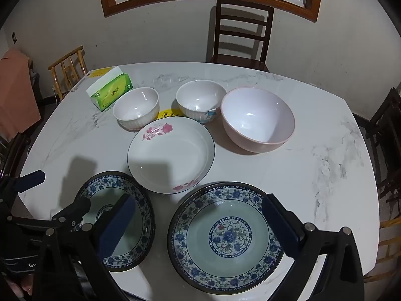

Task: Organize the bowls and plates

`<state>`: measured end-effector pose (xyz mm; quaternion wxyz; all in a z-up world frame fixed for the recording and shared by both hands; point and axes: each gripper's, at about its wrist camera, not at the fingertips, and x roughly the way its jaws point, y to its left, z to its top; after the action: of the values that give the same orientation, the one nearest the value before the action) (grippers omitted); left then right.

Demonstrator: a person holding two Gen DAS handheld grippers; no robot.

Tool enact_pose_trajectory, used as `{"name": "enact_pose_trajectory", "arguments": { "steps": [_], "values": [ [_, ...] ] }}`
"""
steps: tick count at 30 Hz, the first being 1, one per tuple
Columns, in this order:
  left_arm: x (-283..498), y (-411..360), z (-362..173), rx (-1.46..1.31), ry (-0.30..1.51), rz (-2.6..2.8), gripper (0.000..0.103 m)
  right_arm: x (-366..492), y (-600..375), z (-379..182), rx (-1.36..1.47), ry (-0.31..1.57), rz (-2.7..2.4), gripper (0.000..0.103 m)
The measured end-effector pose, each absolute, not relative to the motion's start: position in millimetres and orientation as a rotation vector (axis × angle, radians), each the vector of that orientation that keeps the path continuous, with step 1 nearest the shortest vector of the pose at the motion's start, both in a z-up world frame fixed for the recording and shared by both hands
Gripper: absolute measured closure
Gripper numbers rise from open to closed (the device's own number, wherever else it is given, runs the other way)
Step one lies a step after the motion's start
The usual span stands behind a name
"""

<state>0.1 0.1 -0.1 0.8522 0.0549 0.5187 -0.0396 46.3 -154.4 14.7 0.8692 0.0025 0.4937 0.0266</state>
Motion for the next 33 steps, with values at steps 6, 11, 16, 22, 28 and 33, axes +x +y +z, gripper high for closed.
{"name": "enact_pose_trajectory", "arguments": {
  "steps": [6, 11, 16, 22, 28, 33],
  "values": [
    [3.3, 5.6, -7.2, 0.100, 1.105, -0.099, 0.002, 46.7, -155.1, 14.0, 0.006, 1.038, 0.055, 0.000],
    [-0.1, 4.7, -7.3, 0.098, 1.109, -0.105, 0.002, 46.9, -156.6, 12.8, 0.010, 1.035, 0.059, 0.000],
    [1.3, 0.6, -4.6, 0.096, 1.119, -0.115, 0.003, 46.3, -158.4, 14.2, 0.009, 1.034, 0.058, 0.000],
    [2.5, 0.4, -4.8, 0.090, 1.126, -0.121, 0.003, 46.1, -156.4, 16.5, 0.008, 1.035, 0.061, 0.000],
    [2.7, 1.7, -3.8, 0.091, 1.125, -0.118, 0.003, 45.5, -153.5, 18.8, 0.007, 1.028, 0.064, 0.000],
    [3.3, 1.7, -3.6, 0.095, 1.125, -0.121, 0.003, 46.0, -152.5, 20.3, 0.001, 1.027, 0.065, 0.000]
  ]
}}
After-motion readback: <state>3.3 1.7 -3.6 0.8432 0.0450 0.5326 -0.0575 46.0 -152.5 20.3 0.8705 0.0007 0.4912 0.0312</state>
